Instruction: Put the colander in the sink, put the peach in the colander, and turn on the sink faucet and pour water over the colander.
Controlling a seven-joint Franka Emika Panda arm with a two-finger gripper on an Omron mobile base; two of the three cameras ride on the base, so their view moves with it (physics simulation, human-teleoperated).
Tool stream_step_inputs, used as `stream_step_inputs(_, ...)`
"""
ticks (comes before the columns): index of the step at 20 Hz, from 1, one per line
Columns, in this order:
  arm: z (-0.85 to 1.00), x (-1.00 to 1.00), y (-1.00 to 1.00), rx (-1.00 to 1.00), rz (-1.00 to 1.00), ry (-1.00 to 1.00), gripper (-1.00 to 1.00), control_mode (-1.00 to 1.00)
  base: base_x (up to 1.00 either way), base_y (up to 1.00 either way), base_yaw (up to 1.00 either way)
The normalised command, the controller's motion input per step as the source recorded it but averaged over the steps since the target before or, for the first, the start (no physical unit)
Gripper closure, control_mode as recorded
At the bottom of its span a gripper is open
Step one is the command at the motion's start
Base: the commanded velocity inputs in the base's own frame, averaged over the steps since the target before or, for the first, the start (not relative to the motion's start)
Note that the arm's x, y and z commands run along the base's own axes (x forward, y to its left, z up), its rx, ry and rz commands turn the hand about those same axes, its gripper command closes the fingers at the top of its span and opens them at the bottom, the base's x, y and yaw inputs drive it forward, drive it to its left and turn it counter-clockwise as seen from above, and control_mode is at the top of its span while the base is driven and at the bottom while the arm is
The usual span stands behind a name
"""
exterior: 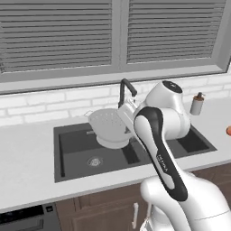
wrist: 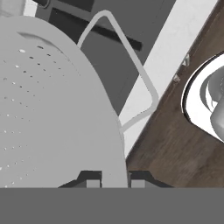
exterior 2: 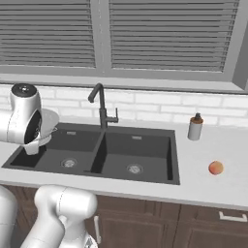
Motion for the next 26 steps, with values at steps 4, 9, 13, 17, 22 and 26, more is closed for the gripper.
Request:
stream_step_inputs(4,0.0,0.0,0.0,0.0,0.0,0.0,1.0,1.0,-0.27,-0.53,-0.12)
stream_step_inputs(9,0.0,0.0,0.0,0.0,0.0,0.0,1.0,1.0,-0.16,-0.47,-0.02)
stream_step_inputs(13,0.0,0.0,0.0,0.0,0.0,0.0,1.0,1.0,0.0,-0.53,0.0)
stream_step_inputs(17,0.0,0.0,0.0,0.0,0.0,0.0,1.0,1.0,0.03,-0.57,0.0)
stream_step_inputs(22,0.0,0.0,0.0,0.0,0.0,0.0,1.0,1.0,0.01,-0.65,0.0)
stream_step_inputs(26,0.0,0.0,0.0,0.0,0.0,0.0,1.0,1.0,0.18,-0.47,0.0)
